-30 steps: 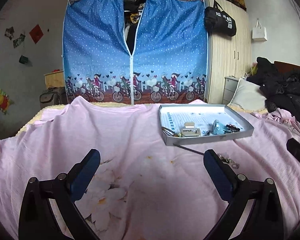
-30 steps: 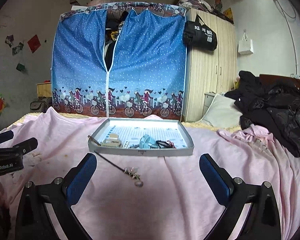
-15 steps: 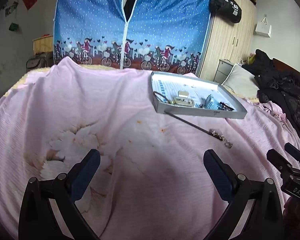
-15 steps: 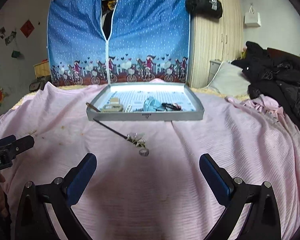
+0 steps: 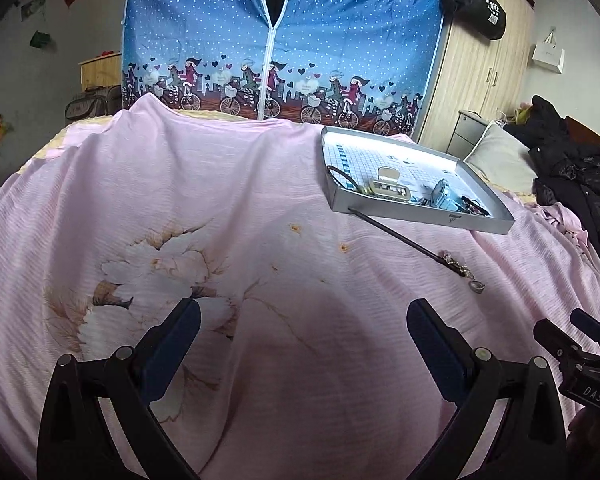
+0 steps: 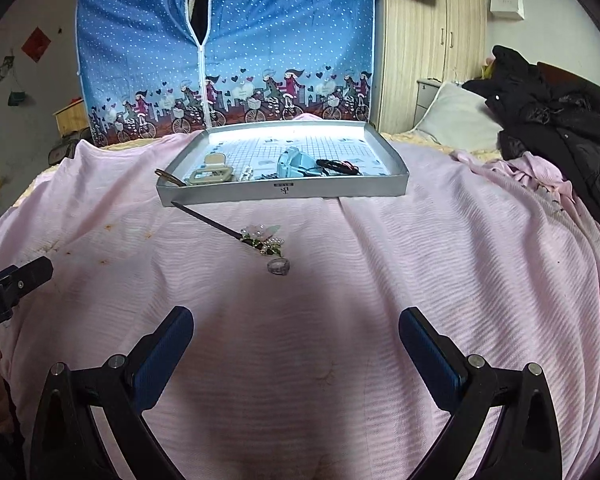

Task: Organize jewelry
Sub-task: 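Grasp the silver ring on the bedspread with the right tool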

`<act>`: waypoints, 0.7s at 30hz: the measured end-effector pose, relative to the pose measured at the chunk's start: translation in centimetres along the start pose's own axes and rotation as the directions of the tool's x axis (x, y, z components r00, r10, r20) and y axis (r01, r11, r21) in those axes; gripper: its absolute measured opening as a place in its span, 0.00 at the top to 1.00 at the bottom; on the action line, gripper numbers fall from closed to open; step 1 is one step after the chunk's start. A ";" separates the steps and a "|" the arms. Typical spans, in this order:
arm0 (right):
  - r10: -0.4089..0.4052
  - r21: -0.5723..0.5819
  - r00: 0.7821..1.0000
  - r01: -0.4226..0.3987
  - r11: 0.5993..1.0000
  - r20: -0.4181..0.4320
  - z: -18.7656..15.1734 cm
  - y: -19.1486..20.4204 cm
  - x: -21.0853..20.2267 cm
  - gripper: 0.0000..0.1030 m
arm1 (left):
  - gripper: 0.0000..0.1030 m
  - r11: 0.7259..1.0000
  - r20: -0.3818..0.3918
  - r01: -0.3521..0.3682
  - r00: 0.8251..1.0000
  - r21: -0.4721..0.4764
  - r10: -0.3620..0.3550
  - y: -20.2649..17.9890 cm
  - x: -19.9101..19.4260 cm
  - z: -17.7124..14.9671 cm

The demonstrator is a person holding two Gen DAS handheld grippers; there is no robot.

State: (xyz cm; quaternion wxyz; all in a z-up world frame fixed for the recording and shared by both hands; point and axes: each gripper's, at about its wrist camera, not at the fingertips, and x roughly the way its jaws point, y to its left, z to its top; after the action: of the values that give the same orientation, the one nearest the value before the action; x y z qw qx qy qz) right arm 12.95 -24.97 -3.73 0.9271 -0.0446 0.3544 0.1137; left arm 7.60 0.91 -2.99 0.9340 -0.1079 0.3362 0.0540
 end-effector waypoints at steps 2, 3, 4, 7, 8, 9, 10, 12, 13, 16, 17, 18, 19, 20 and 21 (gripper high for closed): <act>-0.008 -0.016 0.999 0.008 1.000 -0.041 0.1 0.0 0.7 0.00 | 0.02 1.000 -0.016 0.008 1.000 -0.001 -0.008 0.0 0.3 0.0; -0.018 -0.040 0.998 0.015 0.999 -0.067 0.3 0.1 1.3 0.00 | 0.02 1.000 -0.032 0.021 0.999 -0.005 -0.021 0.1 0.5 -0.1; -0.030 -0.067 0.996 0.024 0.997 -0.084 0.4 0.2 2.0 0.00 | 0.02 0.999 -0.046 0.032 0.998 -0.008 -0.032 0.1 0.7 -0.1; -0.077 -0.154 0.990 0.058 0.986 -0.117 1.1 0.0 3.6 0.00 | 0.02 0.998 -0.087 0.058 0.994 -0.019 -0.060 0.1 1.4 -0.2; -0.084 -0.164 0.990 0.065 0.984 -0.112 1.4 -0.3 4.0 0.00 | 0.02 0.998 -0.098 0.063 0.993 -0.021 -0.065 0.1 1.7 -0.2; -0.083 -0.162 0.991 0.065 0.985 -0.108 1.5 -0.7 4.3 0.00 | 0.02 0.998 -0.107 0.066 0.992 -0.024 -0.068 0.2 2.0 -0.1; -0.072 -0.152 0.992 0.055 0.987 -0.104 1.7 -1.1 4.7 0.00 | 0.02 0.997 -0.113 0.070 0.991 -0.027 -0.073 0.2 2.2 0.1; -0.024 -0.127 0.994 0.011 0.992 -0.108 2.2 -1.8 5.6 0.00 | 0.02 0.996 -0.121 0.083 0.989 -0.028 -0.085 0.2 2.8 0.6; 0.006 -0.117 0.993 -0.020 0.993 -0.115 2.4 -2.0 6.2 0.00 | 0.02 0.996 -0.129 0.087 0.988 -0.026 -0.089 0.2 3.1 0.8; 0.044 -0.118 0.994 -0.056 0.991 -0.103 2.7 -2.4 7.4 0.00 | 0.02 0.995 -0.151 0.103 0.983 -0.010 -0.104 -0.1 4.3 1.8; 0.048 -0.124 0.994 -0.060 0.990 -0.097 2.9 -2.4 7.8 0.01 | 0.02 0.994 -0.156 0.106 0.982 0.000 -0.104 -0.3 4.7 2.3; 0.061 -0.128 0.994 -0.073 0.989 -0.091 2.9 -2.5 8.0 0.08 | 0.02 0.994 -0.164 0.112 0.980 0.009 -0.109 -0.6 5.2 2.6; 0.080 -0.132 0.992 -0.092 0.987 -0.093 3.0 -2.5 8.4 0.17 | 0.02 0.993 -0.174 0.121 0.978 0.014 -0.117 -0.8 5.7 3.0; 0.093 -0.136 0.991 -0.106 0.985 -0.097 3.1 -2.4 8.7 0.21 | 0.02 0.991 -0.184 0.131 0.975 0.016 -0.126 -1.1 6.4 3.4; 0.105 -0.141 0.990 -0.118 0.983 -0.099 3.1 -2.2 9.0 0.29 | 0.02 0.990 -0.189 0.139 0.973 0.015 -0.134 -1.2 6.8 3.6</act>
State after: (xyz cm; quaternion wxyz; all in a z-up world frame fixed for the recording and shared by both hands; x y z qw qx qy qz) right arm 21.98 -25.01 -7.44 0.8963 -0.0979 0.3890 0.1892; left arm 15.27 0.82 -4.40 0.9012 -0.1223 0.4150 -0.0253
